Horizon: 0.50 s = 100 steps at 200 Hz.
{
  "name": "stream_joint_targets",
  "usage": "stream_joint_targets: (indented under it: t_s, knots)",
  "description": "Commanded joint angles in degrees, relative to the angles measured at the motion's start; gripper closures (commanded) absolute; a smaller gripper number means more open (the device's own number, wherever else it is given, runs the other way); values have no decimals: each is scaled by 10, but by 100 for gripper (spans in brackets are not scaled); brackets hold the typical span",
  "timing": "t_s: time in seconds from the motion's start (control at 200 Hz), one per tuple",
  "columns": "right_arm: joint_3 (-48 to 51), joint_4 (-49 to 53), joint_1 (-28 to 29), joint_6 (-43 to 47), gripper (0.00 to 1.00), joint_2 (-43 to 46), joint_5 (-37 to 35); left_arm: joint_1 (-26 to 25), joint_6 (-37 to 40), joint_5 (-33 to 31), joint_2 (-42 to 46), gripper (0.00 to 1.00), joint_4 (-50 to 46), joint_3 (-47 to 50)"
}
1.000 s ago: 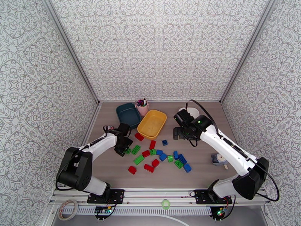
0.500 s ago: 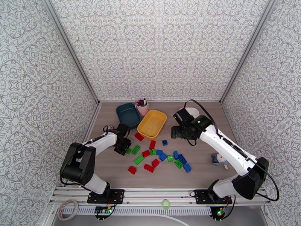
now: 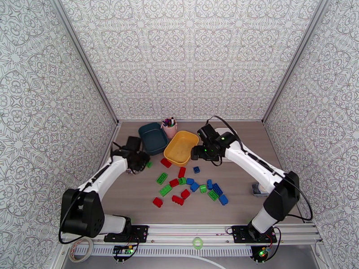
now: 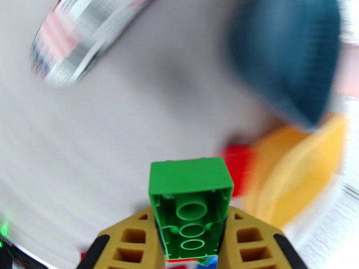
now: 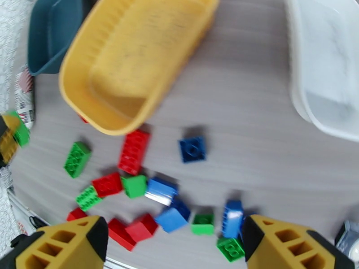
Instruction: Sort the legos into containers by color
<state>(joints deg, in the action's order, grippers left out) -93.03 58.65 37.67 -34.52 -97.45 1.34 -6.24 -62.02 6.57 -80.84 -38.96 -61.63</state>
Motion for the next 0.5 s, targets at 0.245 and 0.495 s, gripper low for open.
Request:
stream_joint_targets:
  t_s: [0.245, 0.495]
  knots:
    - [-152, 37, 1, 36, 16, -92, 10, 58, 117, 99, -214, 77, 6, -253]
    - [-148, 47, -3, 35, 12, -81, -8, 55, 138, 81, -318, 30, -56, -389]
